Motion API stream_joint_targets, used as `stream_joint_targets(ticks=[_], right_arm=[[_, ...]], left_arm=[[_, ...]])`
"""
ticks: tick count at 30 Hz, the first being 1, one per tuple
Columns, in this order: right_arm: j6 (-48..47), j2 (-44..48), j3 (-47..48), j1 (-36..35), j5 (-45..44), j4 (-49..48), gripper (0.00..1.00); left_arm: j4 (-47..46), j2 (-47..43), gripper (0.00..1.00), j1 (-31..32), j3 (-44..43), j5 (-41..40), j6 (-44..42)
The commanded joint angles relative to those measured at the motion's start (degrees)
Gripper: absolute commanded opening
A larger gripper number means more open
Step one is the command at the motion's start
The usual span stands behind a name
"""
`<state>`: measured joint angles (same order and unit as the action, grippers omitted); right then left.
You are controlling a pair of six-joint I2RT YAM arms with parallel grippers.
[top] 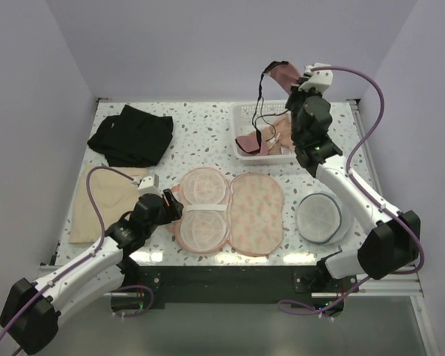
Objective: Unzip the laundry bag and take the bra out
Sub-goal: Place the bra in the bin.
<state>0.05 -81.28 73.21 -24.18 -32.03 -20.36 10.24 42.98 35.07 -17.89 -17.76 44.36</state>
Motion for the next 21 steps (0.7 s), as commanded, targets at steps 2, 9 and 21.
stream_joint_targets(ticks=[2, 9, 21], right_arm=[[7.05, 2.79, -7.90, 0.28, -1.54, -1.96, 0.00], [12.42, 2.00, -14.40, 0.37, -3.82, -0.12, 0.00], [23.41, -5.11, -20.21, 3.79, -5.68, 3.83, 0.00]], left_arm=[[-2.95, 0.35, 0.63, 0.26, -0.04, 0.18, -0.76], [-3.56, 0.79, 0.63, 0.26, -0.13, 0.18, -0.77], [-4.08, 1.23, 0.63, 0.26, -0.39, 0.36, -1.12]])
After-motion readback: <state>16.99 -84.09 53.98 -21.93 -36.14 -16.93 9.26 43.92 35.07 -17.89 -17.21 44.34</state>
